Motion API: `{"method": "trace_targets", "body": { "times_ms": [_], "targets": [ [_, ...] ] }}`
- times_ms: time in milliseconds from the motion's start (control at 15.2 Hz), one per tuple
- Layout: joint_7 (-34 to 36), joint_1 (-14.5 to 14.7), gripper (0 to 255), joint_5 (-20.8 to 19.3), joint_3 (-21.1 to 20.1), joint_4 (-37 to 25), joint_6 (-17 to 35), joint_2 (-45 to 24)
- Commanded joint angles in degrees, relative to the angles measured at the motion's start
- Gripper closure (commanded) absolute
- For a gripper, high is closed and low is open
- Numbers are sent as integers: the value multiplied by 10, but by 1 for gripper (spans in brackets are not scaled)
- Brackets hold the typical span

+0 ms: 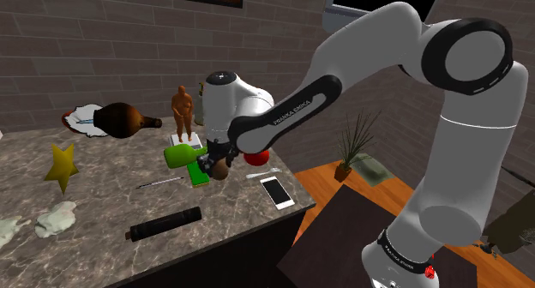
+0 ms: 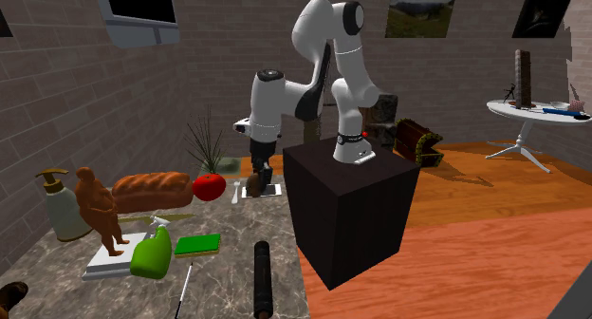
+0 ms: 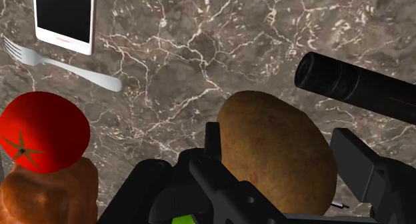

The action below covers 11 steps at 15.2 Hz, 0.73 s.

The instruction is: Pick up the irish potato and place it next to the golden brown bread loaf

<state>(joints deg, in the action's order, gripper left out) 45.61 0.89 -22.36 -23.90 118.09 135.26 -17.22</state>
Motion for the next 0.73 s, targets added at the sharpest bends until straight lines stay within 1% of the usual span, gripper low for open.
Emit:
{"method": "trace_targets", "body": {
  "times_ms": [0, 330, 660],
  "targets": [
    [-29, -20, 255, 7, 6, 10, 8, 9],
    [-100, -69, 255, 18, 25, 21, 25, 16],
    [-172, -114, 255, 29, 44, 15, 36, 11]
  ]
}}
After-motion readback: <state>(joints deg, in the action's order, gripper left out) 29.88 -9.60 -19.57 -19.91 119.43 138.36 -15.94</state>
